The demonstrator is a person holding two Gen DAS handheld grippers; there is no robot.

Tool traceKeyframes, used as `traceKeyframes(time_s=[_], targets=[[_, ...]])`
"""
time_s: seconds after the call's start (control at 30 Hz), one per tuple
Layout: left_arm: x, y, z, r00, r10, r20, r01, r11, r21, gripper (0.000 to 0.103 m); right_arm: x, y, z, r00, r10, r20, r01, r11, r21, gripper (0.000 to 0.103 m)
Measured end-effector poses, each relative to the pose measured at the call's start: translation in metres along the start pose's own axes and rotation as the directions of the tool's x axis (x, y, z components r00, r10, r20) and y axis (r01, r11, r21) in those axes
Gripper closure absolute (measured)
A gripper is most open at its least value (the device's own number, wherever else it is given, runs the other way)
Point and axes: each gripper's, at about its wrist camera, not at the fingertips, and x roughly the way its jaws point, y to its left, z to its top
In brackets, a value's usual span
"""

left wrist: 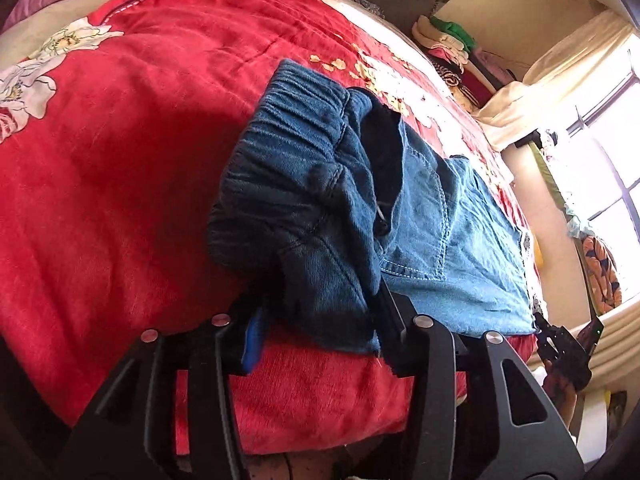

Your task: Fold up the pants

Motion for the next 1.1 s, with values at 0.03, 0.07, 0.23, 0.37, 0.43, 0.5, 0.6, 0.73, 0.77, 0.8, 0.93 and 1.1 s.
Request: traceKeyframes(time_s=[0.03, 0.07, 0.23, 0.37, 0.43, 0.5, 0.6, 0.73, 0.77, 0.8, 0.93, 1.1], targets=[[-0.001, 0.0, 0.0, 1.0, 0.002, -0.001, -0.002, 1.0, 0.001, 0.057, -0.002, -0.001, 0.0, 1.0, -0.003, 0.0, 0.003, 1.0, 0.007, 0.077], [-0.004, 0.001, -0.001, 1.0, 0.0, -0.003, 0.0, 1.0, 0.0, 0.055, -0.004, -0.002, 0.0, 1.0, 0.001, -0.001, -0.001, 1.0, 0.01, 0.076], [-0.023, -0.005, -0.002, 1.0, 0.017, 0.02, -0.018, 0.999, 0.051, 0.046, -0.021, -0.004, 0.001, 0.999, -0.01, 0.032, 0.01, 1.0, 0.008, 0.071], [-0.043, -0.011, -0.007, 0.997, 0.052, 0.062, -0.057, 0.995, 0.083, 0.038, -0.04, -0.003, 0.004, 0.994, -0.051, 0.097, 0.053, 0.999, -0.014, 0.064], [-0.054, -0.018, -0.01, 0.99, 0.085, 0.108, -0.097, 0.989, 0.108, 0.029, -0.05, -0.001, 0.007, 0.991, -0.046, 0.126, 0.049, 0.999, -0.018, 0.062], [-0.062, -0.03, -0.013, 0.984, 0.104, 0.148, -0.127, 0.979, 0.158, 0.027, -0.057, 0.005, 0.008, 0.989, -0.041, 0.145, 0.047, 0.998, -0.04, 0.061], [-0.066, -0.054, -0.012, 0.971, 0.123, 0.207, -0.174, 0.952, 0.251, 0.021, -0.059, 0.022, 0.007, 0.987, -0.008, 0.159, 0.022, 0.996, -0.087, 0.057], [-0.056, -0.092, -0.004, 0.973, 0.083, 0.214, -0.161, 0.912, 0.378, 0.013, -0.049, 0.053, 0.003, 0.99, 0.041, 0.136, -0.017, 0.984, -0.177, 0.053], [-0.052, -0.1, -0.002, 0.977, 0.07, 0.203, -0.147, 0.908, 0.393, 0.012, -0.044, 0.06, 0.002, 0.991, 0.05, 0.125, -0.025, 0.98, -0.196, 0.052], [-0.046, -0.109, 0.001, 0.979, 0.058, 0.194, -0.136, 0.899, 0.416, 0.012, -0.04, 0.068, 0.002, 0.992, 0.057, 0.113, -0.031, 0.976, -0.216, 0.052], [-0.014, -0.143, 0.007, 0.99, 0.023, 0.137, -0.089, 0.862, 0.498, 0.01, -0.024, 0.092, -0.002, 0.994, 0.08, 0.072, -0.056, 0.957, -0.284, 0.047], [0.038, -0.165, 0.018, 0.999, -0.031, -0.013, 0.034, 0.857, 0.514, 0.01, -0.002, 0.109, -0.006, 0.997, 0.081, 0.019, -0.07, 0.937, -0.342, 0.044]])
